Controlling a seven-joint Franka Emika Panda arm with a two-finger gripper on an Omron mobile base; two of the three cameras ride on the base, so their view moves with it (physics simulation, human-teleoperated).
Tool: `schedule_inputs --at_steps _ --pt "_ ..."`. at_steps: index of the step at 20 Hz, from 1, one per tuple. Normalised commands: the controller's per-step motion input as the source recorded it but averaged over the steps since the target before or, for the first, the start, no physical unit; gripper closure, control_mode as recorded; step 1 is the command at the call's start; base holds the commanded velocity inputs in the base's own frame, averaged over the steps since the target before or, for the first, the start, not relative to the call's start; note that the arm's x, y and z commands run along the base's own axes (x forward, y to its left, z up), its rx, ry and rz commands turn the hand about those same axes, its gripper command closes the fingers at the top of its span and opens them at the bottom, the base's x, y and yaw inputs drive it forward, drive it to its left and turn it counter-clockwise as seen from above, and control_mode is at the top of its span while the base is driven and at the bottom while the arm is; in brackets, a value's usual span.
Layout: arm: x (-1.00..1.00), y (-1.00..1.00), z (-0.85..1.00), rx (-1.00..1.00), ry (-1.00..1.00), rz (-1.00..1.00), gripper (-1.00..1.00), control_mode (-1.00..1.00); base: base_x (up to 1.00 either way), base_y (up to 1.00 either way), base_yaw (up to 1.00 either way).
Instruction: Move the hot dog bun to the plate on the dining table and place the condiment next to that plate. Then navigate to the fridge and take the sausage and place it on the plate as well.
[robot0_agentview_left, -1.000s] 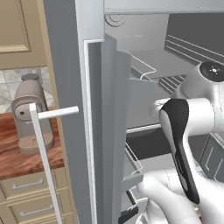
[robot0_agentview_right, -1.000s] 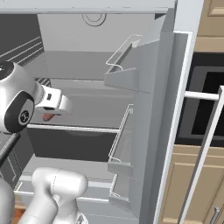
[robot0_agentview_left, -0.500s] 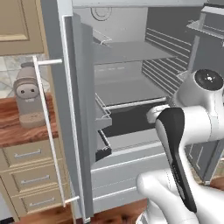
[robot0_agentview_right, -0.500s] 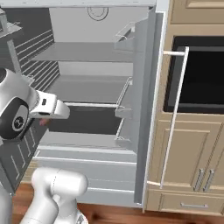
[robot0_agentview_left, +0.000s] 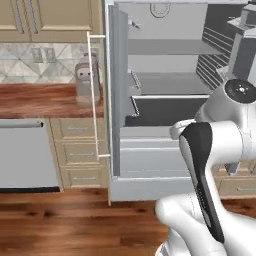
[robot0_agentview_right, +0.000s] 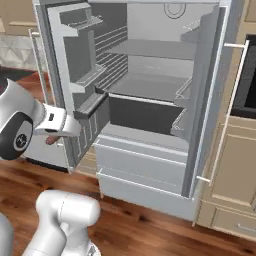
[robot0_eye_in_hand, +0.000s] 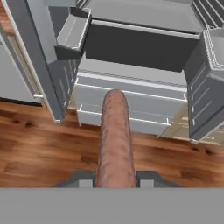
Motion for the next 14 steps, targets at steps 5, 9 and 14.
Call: schedule_inputs --at_steps 5,9,14 --pt "0.00 0.00 0.00 0.00 0.00 0.00 1.00 1.00 -0.41 0.18 0.83" --pt "0.00 0.00 0.00 0.00 0.00 0.00 1.00 1.00 -0.09 0.41 0.85" --pt "0.00 0.00 0.00 0.00 0.00 0.00 1.00 1.00 0.00 0.58 0.85"
